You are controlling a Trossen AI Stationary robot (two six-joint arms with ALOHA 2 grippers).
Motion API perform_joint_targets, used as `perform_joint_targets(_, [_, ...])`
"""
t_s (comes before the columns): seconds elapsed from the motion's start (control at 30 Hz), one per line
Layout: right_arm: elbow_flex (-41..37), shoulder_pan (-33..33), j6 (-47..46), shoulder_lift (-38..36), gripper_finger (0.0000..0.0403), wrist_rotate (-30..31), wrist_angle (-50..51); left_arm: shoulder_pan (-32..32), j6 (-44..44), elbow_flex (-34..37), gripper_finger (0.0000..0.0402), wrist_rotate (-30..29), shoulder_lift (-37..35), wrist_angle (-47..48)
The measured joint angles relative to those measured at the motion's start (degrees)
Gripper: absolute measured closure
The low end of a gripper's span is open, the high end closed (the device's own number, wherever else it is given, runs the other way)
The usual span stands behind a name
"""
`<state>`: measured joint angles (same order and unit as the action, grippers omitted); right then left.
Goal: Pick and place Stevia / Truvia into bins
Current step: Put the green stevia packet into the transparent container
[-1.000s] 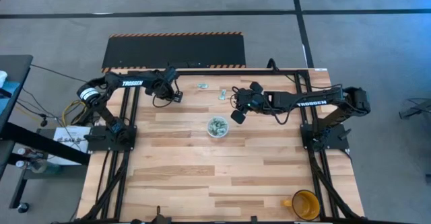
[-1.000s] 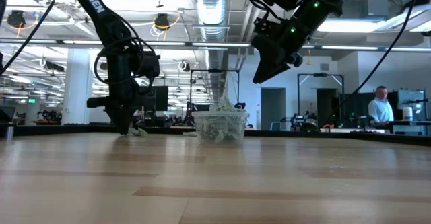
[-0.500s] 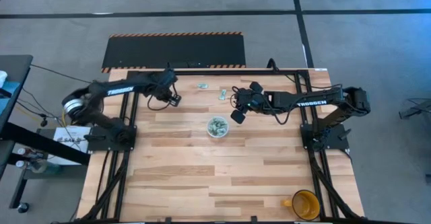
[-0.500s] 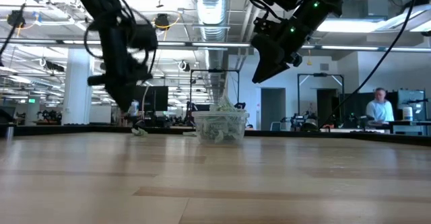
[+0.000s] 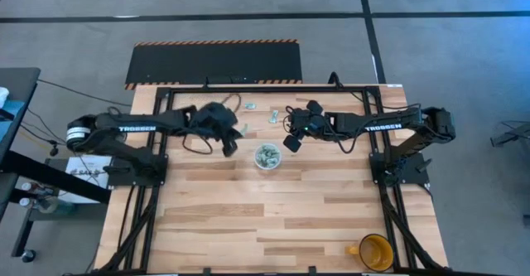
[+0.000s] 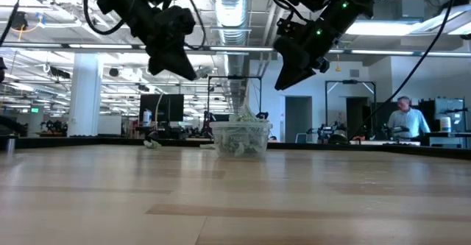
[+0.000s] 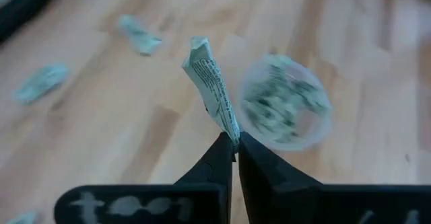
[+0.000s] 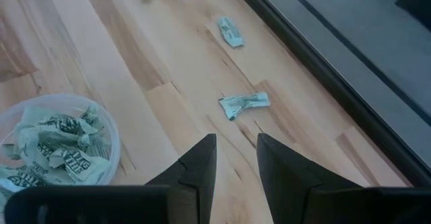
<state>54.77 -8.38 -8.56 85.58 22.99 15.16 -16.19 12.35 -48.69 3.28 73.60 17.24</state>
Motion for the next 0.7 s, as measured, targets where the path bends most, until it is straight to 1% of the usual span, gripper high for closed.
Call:
perform_joint_targets(0.17, [-0.01, 0.0, -0.02, 0.0, 0.0302, -0.14, -1.14, 4.55, -4.22, -2.82, 0.0401, 2.51, 4.88, 0.32])
perform_joint_targets(0.27, [-0.01, 0.0, -0.02, 0.0, 0.0302, -0.16, -1.12, 6.39, -5.3, -6.92, 0.0401, 4.48, 9.04, 2.47])
perform_joint_targets(0.33, [-0.01, 0.0, -0.02, 0.0, 0.0302, -0.22, -1.1, 7.3, -6.49, -10.21, 0.0401, 4.95, 12.08, 5.6])
perform_joint_targets(0.53, [-0.01, 0.0, -0.02, 0.0, 0.0302, -0.36, -0.94, 7.82, -7.48, -18.44, 0.0401, 3.31, 21.43, 16.15])
perform_joint_targets(0.7, [-0.01, 0.0, -0.02, 0.0, 0.0302, -0.36, -0.75, 7.83, -8.71, -22.22, 0.0401, 2.24, 26.68, 18.0])
